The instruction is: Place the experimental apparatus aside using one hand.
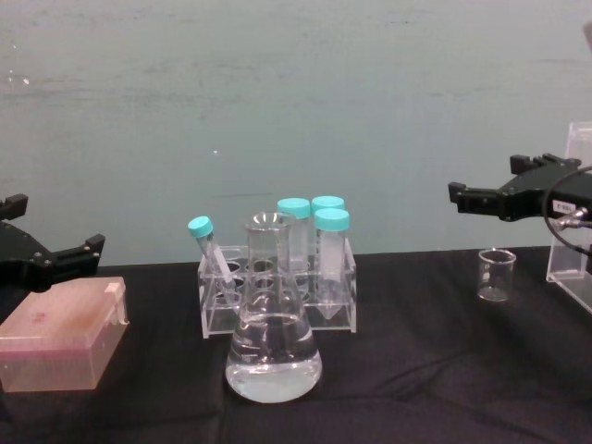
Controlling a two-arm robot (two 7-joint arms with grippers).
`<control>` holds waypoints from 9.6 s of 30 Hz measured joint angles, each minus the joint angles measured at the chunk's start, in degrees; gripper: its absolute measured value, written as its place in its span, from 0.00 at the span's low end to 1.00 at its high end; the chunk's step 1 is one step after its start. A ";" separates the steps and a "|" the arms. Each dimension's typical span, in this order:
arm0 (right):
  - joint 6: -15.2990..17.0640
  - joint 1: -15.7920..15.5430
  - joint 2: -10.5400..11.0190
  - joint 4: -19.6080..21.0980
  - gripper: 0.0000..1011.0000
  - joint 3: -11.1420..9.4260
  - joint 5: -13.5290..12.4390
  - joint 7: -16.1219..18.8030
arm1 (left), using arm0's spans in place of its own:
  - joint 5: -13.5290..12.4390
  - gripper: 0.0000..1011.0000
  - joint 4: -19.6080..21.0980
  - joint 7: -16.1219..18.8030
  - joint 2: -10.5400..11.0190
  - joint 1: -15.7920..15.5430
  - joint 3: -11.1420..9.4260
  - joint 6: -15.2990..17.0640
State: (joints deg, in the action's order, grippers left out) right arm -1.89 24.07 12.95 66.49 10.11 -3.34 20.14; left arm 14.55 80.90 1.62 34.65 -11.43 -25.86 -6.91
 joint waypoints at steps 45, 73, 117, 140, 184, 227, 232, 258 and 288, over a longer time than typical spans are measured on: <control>-2.49 0.60 6.59 2.53 0.99 10.14 -11.83 19.27 | -0.01 0.99 0.00 -0.01 0.00 0.00 0.00 0.00; -3.48 7.67 6.13 -5.11 0.99 17.09 -15.37 25.98 | -0.01 0.99 0.00 0.00 -0.01 0.00 0.00 0.00; -4.19 14.91 3.05 -13.03 0.99 25.33 -21.29 31.05 | 0.00 0.99 0.00 0.00 0.00 0.00 0.00 0.00; -4.34 16.77 1.26 -16.08 0.99 26.42 -22.67 30.91 | 0.00 0.99 0.00 0.00 0.00 0.00 0.00 0.00; -4.69 18.32 -1.15 -20.51 0.99 27.64 -21.12 31.07 | 0.00 0.99 0.00 0.00 0.00 0.00 0.00 0.00; -5.15 19.27 -3.25 -23.48 0.99 26.93 -20.09 31.22 | 0.00 0.99 0.00 0.00 0.00 0.00 0.00 0.00; -5.18 19.25 -3.27 -23.53 0.99 26.81 -20.10 31.21 | 0.00 0.99 0.00 0.00 0.00 0.00 0.00 0.00; -5.18 19.18 -3.22 -23.48 0.90 26.92 -20.17 31.10 | 0.00 0.99 0.00 0.00 0.00 0.00 0.00 0.00; -5.18 19.19 -3.22 -23.44 0.45 26.92 -20.17 31.10 | -0.01 0.99 0.00 0.00 0.00 0.00 0.00 0.00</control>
State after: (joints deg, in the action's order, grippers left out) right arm -7.07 43.26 9.73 43.04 37.03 -23.52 51.24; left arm 14.55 80.90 1.62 34.65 -11.44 -25.86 -6.90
